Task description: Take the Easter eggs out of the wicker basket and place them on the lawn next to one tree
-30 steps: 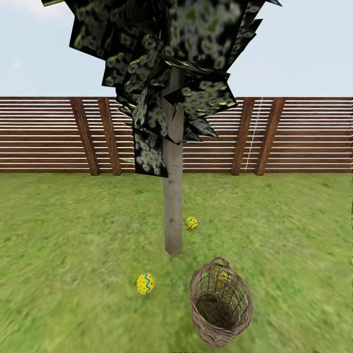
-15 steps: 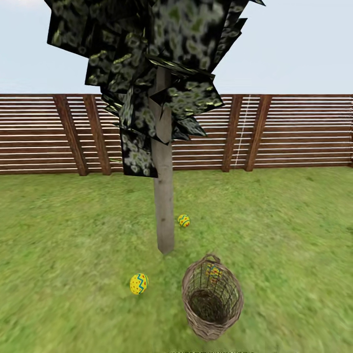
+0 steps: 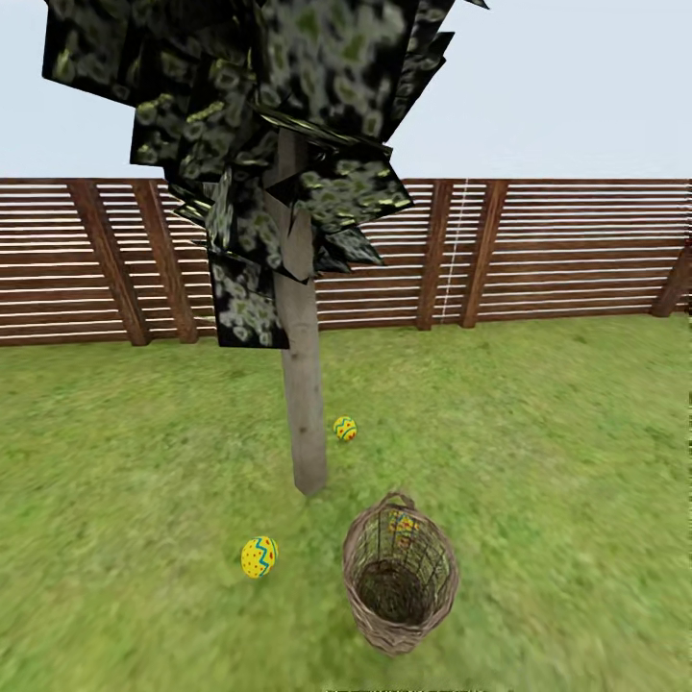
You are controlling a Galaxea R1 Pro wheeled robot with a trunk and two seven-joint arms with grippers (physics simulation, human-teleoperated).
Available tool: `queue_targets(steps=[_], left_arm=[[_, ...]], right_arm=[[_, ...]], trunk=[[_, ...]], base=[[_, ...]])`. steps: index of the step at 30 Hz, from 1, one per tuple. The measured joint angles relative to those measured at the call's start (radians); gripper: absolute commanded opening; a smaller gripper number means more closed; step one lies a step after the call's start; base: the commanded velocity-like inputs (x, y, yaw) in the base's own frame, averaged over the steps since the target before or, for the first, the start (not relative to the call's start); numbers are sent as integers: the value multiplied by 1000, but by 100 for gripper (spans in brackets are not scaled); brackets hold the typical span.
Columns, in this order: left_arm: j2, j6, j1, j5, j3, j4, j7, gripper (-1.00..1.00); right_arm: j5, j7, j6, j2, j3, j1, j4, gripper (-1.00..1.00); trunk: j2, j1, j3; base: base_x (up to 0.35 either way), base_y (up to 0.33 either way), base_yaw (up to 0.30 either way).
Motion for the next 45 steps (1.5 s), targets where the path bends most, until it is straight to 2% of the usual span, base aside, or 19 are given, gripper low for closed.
queue_targets(steps=[6, 14, 22, 30, 45], left_arm=[[-2, -3, 0, 0, 0, -1, 0, 100], [-3, -4, 0, 0, 0, -2, 0, 100], [-5, -4, 0, 1, 0, -2, 0, 100], [-5, -4, 1, 1, 0, -2, 0, 100], [-6, -4, 1, 1, 0, -2, 0, 100]], right_arm=[[0, 0, 0, 0, 1, 0, -2, 100], [1, 1, -2, 0, 1, 0, -8, 100], [2, 2, -51, 4, 1, 0, -7, 100], [1, 1, -54, 14, 0, 0, -6, 100], [-1, 1, -52, 12, 0, 0, -4, 100]], trunk=[[42, -23, 11], [42, -23, 10], [42, -23, 22], [42, -23, 35], [42, -23, 60]], base=[[0, 0, -114], [0, 0, -12], [0, 0, 0], [0, 0, 0], [0, 0, 0]])
